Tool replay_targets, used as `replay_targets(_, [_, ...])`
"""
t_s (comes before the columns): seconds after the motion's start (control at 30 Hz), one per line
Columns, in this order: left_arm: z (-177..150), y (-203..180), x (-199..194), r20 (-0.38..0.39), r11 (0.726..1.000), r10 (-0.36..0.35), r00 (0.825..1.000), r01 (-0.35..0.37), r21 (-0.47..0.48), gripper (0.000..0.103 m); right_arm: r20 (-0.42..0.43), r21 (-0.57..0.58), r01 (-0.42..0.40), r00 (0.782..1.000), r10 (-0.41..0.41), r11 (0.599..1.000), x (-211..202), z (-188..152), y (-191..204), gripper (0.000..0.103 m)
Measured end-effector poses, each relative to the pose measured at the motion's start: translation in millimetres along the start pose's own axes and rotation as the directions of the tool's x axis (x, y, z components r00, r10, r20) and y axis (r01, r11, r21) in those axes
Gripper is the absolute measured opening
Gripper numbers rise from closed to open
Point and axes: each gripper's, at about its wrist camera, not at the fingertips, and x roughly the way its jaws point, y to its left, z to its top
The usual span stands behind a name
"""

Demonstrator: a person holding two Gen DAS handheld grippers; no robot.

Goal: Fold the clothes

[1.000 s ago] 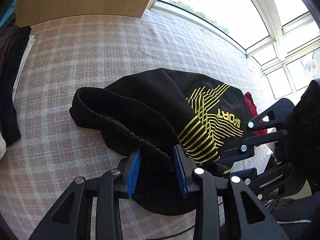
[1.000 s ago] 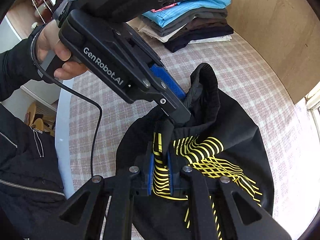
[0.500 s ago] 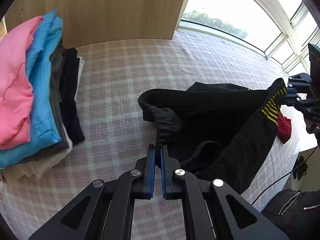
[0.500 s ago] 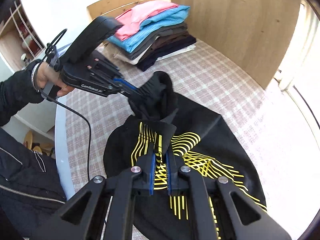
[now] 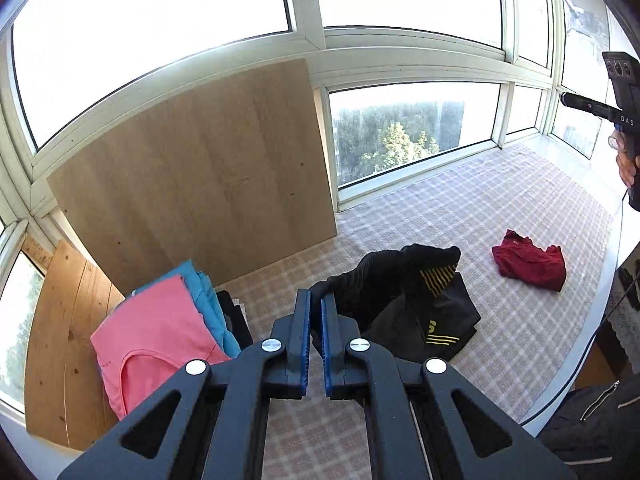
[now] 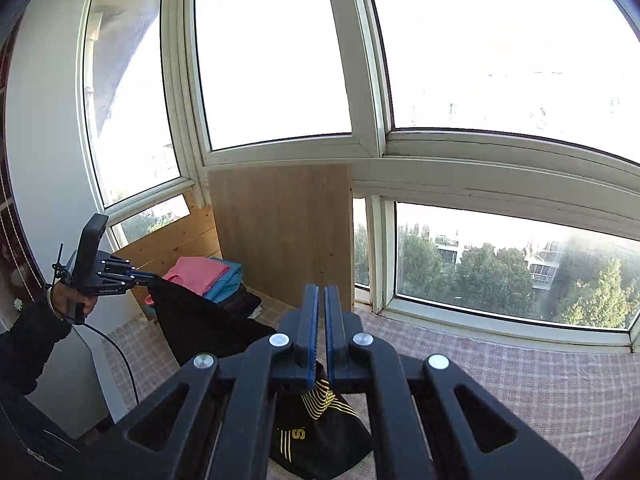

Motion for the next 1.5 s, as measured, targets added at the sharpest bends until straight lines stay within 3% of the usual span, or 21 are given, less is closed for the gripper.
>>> replay_targets(0.03, [-5.1, -3.5, 2.3, -0.013, 1.000, -0.007, 1.000, 0.007, 0.004, 0.004, -0.023, -0.002, 0.021, 1.000, -0.021, 1.000, -1.1, -3.5, 5.4, 0.004])
replay_targets(0.1, [-16.5, -9.9, 7.0, -0.041, 1.000, -0.023, 0.999, 0.024, 0.007, 0.004, -0.117, -0.020, 0.043, 0.992, -0.045, 0.999, 19.3, -25.8, 18.0, 0.016])
replay_targets(0.17, [-40.2, -10.2, 13.3, -0.087, 0.999, -0.039, 0.995, 0.037, -0.024, 0.004, -0.208, -0.029, 0.040, 0.977, -0.045, 0.999, 46.6, -54.8, 27.6, 0.056])
replay_targets(0.3, [-104.4, 2.3, 37.9, -0.212, 0.995, -0.025, 0.977, 0.004, -0.099, 0.004, -0.363, 0.013, -0.033, 0.931, 0.035, 0.999, 118.5, -131.6, 35.5, 0.057])
replay_targets(0.43, [-172.5, 19.4, 63.9, -0.327, 0.978, -0.053, 0.944, -0.017, -0.206, 0.004, -0.565, -0.012, -0.071, 0.823, 0.052, 0.997, 197.4, -207.1, 52.9, 0.057])
replay_targets(0.5, [-196.3, 29.1, 74.3, -0.359, 0.965, -0.065, 0.931, -0.033, -0.260, 0.004, -0.595, -0.063, -0.102, 0.803, 0.045, 0.993, 219.7, -231.5, 67.3, 0.057])
replay_targets(0.57, [-210.5, 35.2, 79.4, -0.366, 0.952, -0.076, 0.927, -0.042, -0.304, 0.004, -0.615, -0.112, -0.154, 0.786, 0.053, 0.982, 238.9, -246.2, 80.5, 0.057])
replay_targets(0.7, [-214.4, 46.0, 78.4, -0.344, 0.933, -0.084, 0.935, -0.047, -0.356, 0.004, -0.676, -0.191, -0.271, 0.733, 0.074, 0.944, 256.1, -264.5, 109.3, 0.057])
replay_targets(0.77, [-210.7, 49.3, 78.5, -0.334, 0.930, -0.092, 0.938, -0.039, -0.366, 0.004, -0.684, -0.203, -0.326, 0.722, 0.105, 0.923, 255.6, -271.3, 122.2, 0.057])
replay_targets(0.87, [-206.0, 52.3, 83.3, -0.331, 0.929, -0.098, 0.939, -0.033, -0.368, 0.004, -0.666, -0.267, -0.340, 0.742, 0.083, 0.902, 257.5, -280.2, 136.9, 0.057])
replay_targets(0.97, [-203.9, 52.6, 86.3, -0.334, 0.932, -0.098, 0.937, -0.031, -0.360, 0.004, -0.679, -0.286, -0.316, 0.733, 0.041, 0.904, 274.7, -290.3, 140.3, 0.057])
replay_targets(1.03, [-203.2, 52.3, 87.3, -0.336, 0.935, -0.098, 0.937, -0.029, -0.353, 0.004, -0.677, -0.216, -0.294, 0.732, 0.074, 0.931, 282.4, -290.3, 133.9, 0.055])
replay_targets(1.1, [-203.0, 52.5, 86.9, -0.332, 0.937, -0.096, 0.938, -0.028, -0.348, 0.004, -0.664, -0.127, -0.261, 0.739, 0.113, 0.957, 285.8, -284.8, 123.1, 0.027])
replay_targets(1.17, [-202.0, 52.1, 85.8, -0.320, 0.937, -0.086, 0.943, -0.033, -0.347, 0.004, -0.645, -0.076, -0.231, 0.753, 0.129, 0.970, 285.3, -278.1, 112.2, 0.025])
replay_targets(1.3, [-181.0, 49.8, 69.1, -0.232, 0.942, -0.062, 0.971, -0.020, -0.335, 0.004, -0.562, 0.037, -0.207, 0.804, 0.191, 0.978, 276.5, -254.9, 96.1, 0.022])
replay_targets(1.4, [-149.9, 47.2, 45.8, -0.143, 0.954, -0.046, 0.989, 0.001, -0.299, 0.004, -0.424, 0.192, -0.192, 0.868, 0.258, 0.962, 256.7, -219.1, 76.2, 0.021])
replay_targets(1.5, [-111.9, 47.2, 18.1, -0.046, 0.965, -0.031, 0.998, 0.018, -0.263, 0.004, -0.263, 0.328, -0.164, 0.930, 0.257, 0.930, 238.7, -176.5, 47.2, 0.018])
